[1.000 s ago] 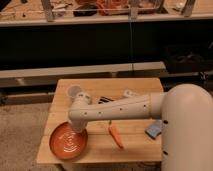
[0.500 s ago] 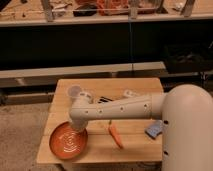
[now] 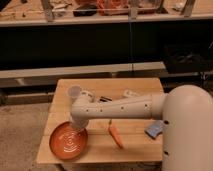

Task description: Push the ceramic bowl across the table

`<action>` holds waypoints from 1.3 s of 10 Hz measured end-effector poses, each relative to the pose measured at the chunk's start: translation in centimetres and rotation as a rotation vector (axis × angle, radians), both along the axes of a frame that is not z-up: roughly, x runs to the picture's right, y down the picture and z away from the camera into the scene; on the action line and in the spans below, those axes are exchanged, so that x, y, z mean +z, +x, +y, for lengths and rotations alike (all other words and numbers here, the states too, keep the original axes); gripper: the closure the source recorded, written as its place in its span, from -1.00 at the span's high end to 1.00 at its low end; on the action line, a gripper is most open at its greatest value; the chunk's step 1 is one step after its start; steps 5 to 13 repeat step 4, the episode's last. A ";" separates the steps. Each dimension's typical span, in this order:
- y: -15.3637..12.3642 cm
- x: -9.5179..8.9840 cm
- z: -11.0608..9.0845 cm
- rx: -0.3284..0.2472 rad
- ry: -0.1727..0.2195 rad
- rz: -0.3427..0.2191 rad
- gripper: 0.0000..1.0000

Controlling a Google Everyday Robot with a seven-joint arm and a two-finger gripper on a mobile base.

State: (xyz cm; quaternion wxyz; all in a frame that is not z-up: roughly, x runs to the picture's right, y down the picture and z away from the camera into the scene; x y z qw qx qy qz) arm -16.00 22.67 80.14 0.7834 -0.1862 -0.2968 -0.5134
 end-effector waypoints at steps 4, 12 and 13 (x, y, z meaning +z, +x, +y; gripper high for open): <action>0.2 0.4 -0.3 -0.005 -0.012 -0.010 -0.99; 0.2 0.4 -0.3 -0.005 -0.012 -0.010 -0.99; 0.2 0.4 -0.3 -0.005 -0.012 -0.010 -0.99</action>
